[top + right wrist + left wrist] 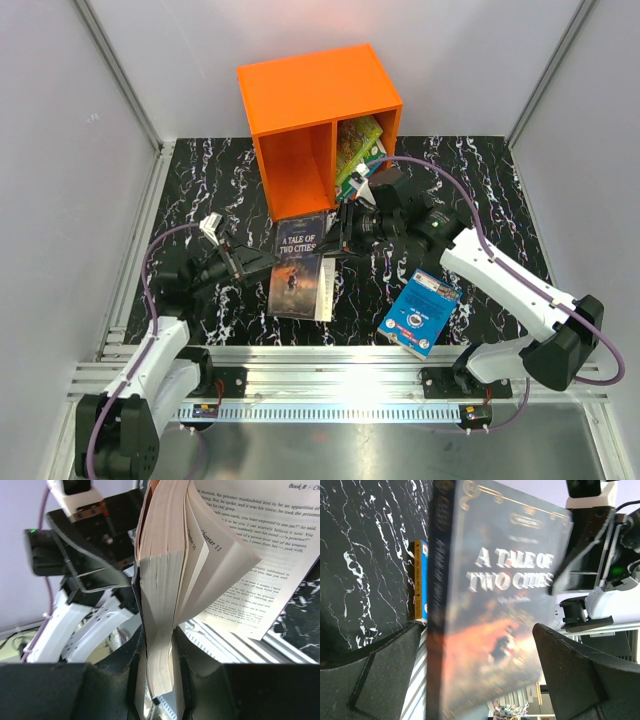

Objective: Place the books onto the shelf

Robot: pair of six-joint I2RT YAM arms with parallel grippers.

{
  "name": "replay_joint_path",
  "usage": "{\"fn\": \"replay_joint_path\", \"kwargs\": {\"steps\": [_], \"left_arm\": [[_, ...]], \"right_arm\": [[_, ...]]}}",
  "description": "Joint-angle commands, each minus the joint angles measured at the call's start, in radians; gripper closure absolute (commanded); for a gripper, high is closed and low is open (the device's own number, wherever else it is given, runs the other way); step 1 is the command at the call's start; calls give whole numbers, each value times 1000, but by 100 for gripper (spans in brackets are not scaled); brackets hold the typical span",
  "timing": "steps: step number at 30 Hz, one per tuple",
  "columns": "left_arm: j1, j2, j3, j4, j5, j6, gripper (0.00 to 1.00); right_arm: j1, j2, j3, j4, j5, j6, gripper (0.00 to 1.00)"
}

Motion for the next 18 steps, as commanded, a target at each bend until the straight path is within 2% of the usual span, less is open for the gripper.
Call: {"fn": "replay_joint_path", "kwargs": {"steps": [1,3,5,7,8,9,11,13,14,15,18], "left_arm": [[-37,55,25,113,-5,13,1],[-53,89,63,-18,-14,132,1],[-65,91,97,-111,-31,186,1],[-71,98,87,-39,-18,129,2],[-76,106,68,92,-11,87,6],[-85,124,59,172,4,-9,25],[-123,149,56,382,12,-95,40],[-166,186,53,536,3,-233,42],[-181,201,59,676,-1,-279,44],[-194,221,73,740,-5,-359,51],[-243,282,94,930,-33,-476,68]], "right_arm": [[-4,-24,103,203,-134,72,100],[-8,-18,120,209,-157,82,100],[-15,-13,129,216,-177,87,100],[-16,-13,132,223,-188,92,100],[-16,-18,128,229,-191,90,100],[-18,-21,105,237,-191,92,100],[-21,-34,50,280,-196,104,100],[-24,-48,10,330,-187,113,100],[-24,-54,-10,347,-185,118,100],[-28,-54,-39,361,-183,122,100],[-30,-56,-73,375,-179,112,100]]}}
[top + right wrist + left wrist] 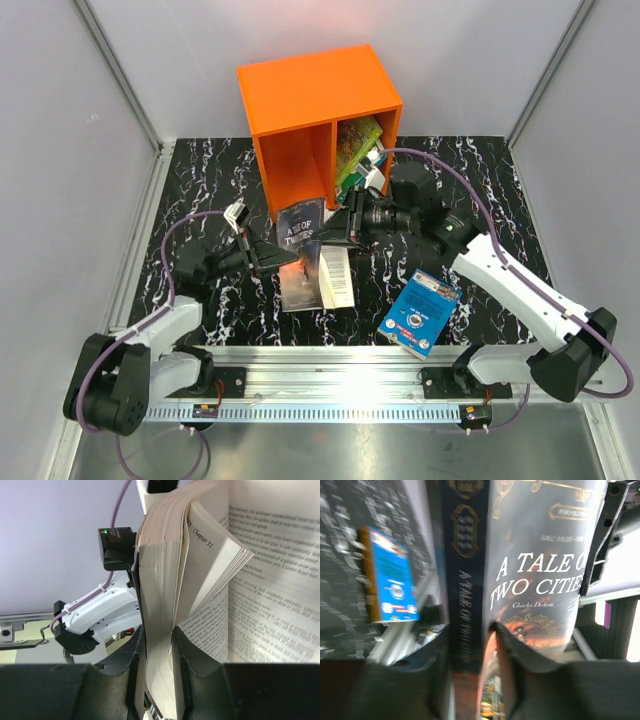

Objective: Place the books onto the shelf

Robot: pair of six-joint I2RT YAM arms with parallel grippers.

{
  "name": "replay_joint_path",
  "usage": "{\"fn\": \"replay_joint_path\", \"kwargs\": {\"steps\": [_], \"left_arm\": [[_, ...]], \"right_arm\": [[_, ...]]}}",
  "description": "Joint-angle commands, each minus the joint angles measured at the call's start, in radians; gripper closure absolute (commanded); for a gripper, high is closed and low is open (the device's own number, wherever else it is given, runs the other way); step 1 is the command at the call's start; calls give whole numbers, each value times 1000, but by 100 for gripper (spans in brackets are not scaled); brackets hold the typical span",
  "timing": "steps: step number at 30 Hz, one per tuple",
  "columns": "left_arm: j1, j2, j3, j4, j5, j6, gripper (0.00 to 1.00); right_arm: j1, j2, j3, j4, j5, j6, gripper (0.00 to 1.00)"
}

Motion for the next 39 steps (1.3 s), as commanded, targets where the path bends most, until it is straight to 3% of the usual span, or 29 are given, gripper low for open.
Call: {"fn": "replay_joint_path", "kwargs": {"steps": [1,3,7,8,9,10,11,12,13,14,15,17,22,26,30,31,34,39], "left_arm": [[-73,28,65,502,-20,-254,79],[-83,39,72,567,-43,-297,98],[-87,16,111,517,-44,-276,100],[-86,2,126,421,-41,-256,100],[-87,-40,147,352,-29,-190,100],[-86,-62,173,261,-23,-143,100],[-87,-91,251,19,-18,-82,100],[-87,-137,302,-138,-20,85,100],[-87,-159,357,-298,-32,177,100],[-87,-170,476,-574,-47,263,100],[-87,-174,520,-673,-66,375,100],[-87,-158,588,-790,-61,410,100],[-89,-122,652,-795,-77,385,100],[-87,-104,645,-696,-89,318,100],[-89,-96,616,-571,-81,206,100],[-89,-96,611,-551,-81,191,100],[-87,-110,605,-484,-86,143,100],[-87,-141,590,-473,-93,114,100]], "right_arm": [[15,-4,-40,171,-33,16,100],[9,-7,-55,163,-30,-2,100],[-2,-16,-66,88,-4,-48,100],[-4,-17,-61,56,29,-62,100],[-10,-16,-38,-42,55,-100,89],[-17,-19,-20,-105,92,-123,38],[-19,-21,-2,-171,199,-142,17],[-24,-24,37,-238,259,-179,0],[-30,-36,52,-342,313,-196,0],[-36,-43,61,-374,379,-211,0],[-39,-56,69,-397,394,-240,0],[-42,-83,72,-437,416,-262,0],[-42,-154,20,-431,404,-239,0],[-44,-223,-102,-314,308,-115,0],[-42,-281,-240,30,85,69,0],[-44,-295,-266,195,53,114,0],[-42,-313,-352,456,-6,241,0],[-42,-292,-402,664,-64,338,0]]}}
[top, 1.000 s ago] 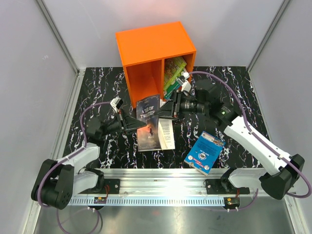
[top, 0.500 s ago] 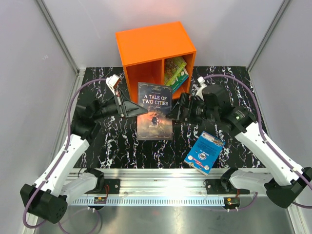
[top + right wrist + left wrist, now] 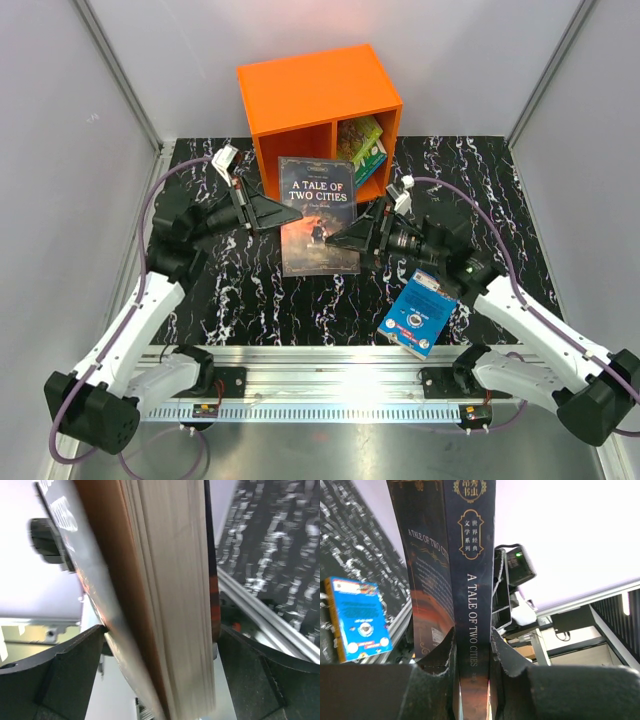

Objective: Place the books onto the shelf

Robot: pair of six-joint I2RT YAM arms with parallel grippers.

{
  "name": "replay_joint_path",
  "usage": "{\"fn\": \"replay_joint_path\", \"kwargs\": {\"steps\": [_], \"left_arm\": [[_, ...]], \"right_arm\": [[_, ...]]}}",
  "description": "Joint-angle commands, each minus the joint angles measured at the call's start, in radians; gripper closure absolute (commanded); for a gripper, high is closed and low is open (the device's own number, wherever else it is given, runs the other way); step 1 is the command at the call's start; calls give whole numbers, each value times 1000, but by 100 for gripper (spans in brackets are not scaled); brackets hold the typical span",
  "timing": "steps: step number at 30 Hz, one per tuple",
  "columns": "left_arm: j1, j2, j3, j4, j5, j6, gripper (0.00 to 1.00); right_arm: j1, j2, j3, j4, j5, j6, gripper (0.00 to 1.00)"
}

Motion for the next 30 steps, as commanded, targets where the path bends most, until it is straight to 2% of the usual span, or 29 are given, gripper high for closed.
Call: {"fn": "replay_joint_path", "kwargs": {"steps": [1,7,8,9,11,12,13,15,16,20,25,30], "left_arm": [[-5,-75,11,190,-16,-73,100],[-5,-123,-8,112,-42,-52,100],[-5,-136,-2,84,-58,-20,100],[-6,-143,-2,52,-67,-1,100],[-5,-161,5,-8,-79,20,100],[-5,-166,0,-8,-88,19,100],[-5,-170,-3,-5,-93,17,100],[-5,-172,5,15,-102,1,100],[-6,-170,9,16,-104,-2,100],[-5,-141,101,6,-104,-12,100],[-5,-98,189,32,-102,-50,100],[-6,-83,233,20,-101,-59,100]], "right_arm": [[3,5,-7,341,-101,139,0],[3,16,-16,407,-113,187,2],[1,9,-16,407,-116,191,17],[1,4,-16,399,-118,194,23],[3,-5,-21,381,-127,185,35],[1,-19,-25,366,-129,184,35],[1,-25,-34,362,-132,185,27],[3,-42,-67,330,-141,190,3],[3,-50,-77,312,-138,187,0],[3,-99,-154,310,-98,202,0],[1,-103,-197,502,-63,282,0],[3,-28,-188,700,-64,380,0]]}}
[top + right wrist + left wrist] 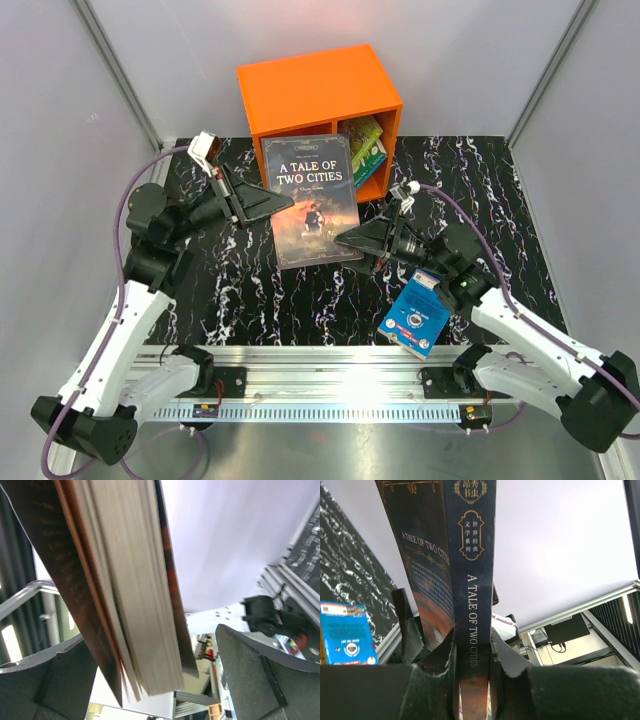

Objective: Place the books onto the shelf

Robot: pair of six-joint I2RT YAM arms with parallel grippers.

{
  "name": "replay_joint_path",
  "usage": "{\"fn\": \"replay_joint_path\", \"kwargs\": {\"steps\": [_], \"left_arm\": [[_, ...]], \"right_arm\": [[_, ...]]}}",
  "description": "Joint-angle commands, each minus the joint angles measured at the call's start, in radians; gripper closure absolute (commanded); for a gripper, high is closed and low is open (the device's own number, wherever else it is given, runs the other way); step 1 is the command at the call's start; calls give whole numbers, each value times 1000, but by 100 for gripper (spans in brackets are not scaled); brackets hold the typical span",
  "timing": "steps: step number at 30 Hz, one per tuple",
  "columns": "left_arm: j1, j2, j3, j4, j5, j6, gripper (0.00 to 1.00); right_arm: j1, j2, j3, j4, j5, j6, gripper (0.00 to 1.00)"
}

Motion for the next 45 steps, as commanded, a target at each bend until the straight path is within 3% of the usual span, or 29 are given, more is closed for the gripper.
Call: {"fn": "replay_joint_path", "kwargs": {"steps": [1,6,8,9,10,11,14,16,18,19,20,23,24,28,31,37,42,45], "left_arm": [[0,-18,87,139,-20,-44,100],[0,-50,61,93,-32,-26,100],[-2,-60,56,49,-37,14,100],[0,-70,56,0,-41,28,100],[-2,-74,58,-23,-43,43,100],[0,-77,59,-46,-54,72,100],[0,-91,87,-158,-86,138,100],[0,-94,102,-260,-109,174,100],[0,-91,131,-344,-140,229,100],[-2,-65,159,-431,-161,296,88],[0,-65,159,-459,-170,297,81],[-2,-54,205,-565,-242,378,59],[0,-56,217,-626,-265,396,43],[0,-88,210,-741,-351,473,25],[0,-123,179,-791,-380,493,18],[0,-226,73,-812,-406,472,18],[0,-278,-17,-803,-414,450,18],[-2,-277,-28,-807,-419,459,18]], "right_arm": [[2,45,18,226,17,93,0],[2,107,27,379,33,185,0],[2,113,41,405,39,202,11],[2,118,50,408,34,201,24],[3,116,77,396,24,192,61],[3,111,96,351,17,181,76],[3,76,192,137,-13,83,100],[3,50,301,-28,-27,-51,100],[2,53,395,-309,-29,-164,100],[-15,105,620,-598,-11,-380,100],[-27,130,622,-668,-10,-382,100],[-87,257,835,-826,-61,-511,100],[-137,295,892,-857,-97,-529,100],[-262,496,1244,-987,-180,-630,100],[-355,662,1467,-1006,-260,-641,100],[-484,1108,2037,-1097,-438,-556,100],[-549,1227,1926,-672,-463,-260,100],[-569,1355,2063,-649,-474,-212,100]]}}
